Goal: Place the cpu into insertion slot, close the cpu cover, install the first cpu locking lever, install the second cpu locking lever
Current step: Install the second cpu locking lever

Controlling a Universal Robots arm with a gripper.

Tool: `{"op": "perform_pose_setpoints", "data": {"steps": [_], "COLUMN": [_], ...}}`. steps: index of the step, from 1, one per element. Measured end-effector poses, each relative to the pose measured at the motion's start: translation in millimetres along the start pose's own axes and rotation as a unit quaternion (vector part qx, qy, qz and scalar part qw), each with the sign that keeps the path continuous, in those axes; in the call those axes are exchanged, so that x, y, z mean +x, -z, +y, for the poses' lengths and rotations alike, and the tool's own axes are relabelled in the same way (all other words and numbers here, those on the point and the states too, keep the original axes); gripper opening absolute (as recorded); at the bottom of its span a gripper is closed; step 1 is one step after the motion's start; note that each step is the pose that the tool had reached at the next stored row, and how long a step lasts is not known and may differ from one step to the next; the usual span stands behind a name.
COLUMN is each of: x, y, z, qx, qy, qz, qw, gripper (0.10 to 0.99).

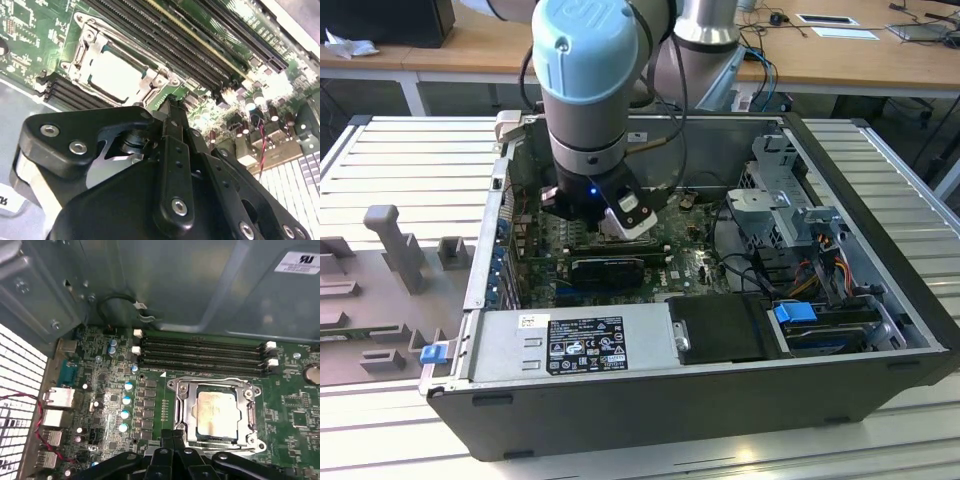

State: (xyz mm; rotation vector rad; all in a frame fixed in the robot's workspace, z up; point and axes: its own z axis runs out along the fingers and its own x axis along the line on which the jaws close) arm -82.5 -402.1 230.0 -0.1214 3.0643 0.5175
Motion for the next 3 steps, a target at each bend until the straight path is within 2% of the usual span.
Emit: {"op": "perform_pose_setpoints", "data": {"steps": [3], "x": [0.0], "y": [0.5], "z": [0.2], "qx": [0.0000], "qy": [0.000], "qz": [0.0000], "qw": [1.0000], "gripper": [0.106]}}
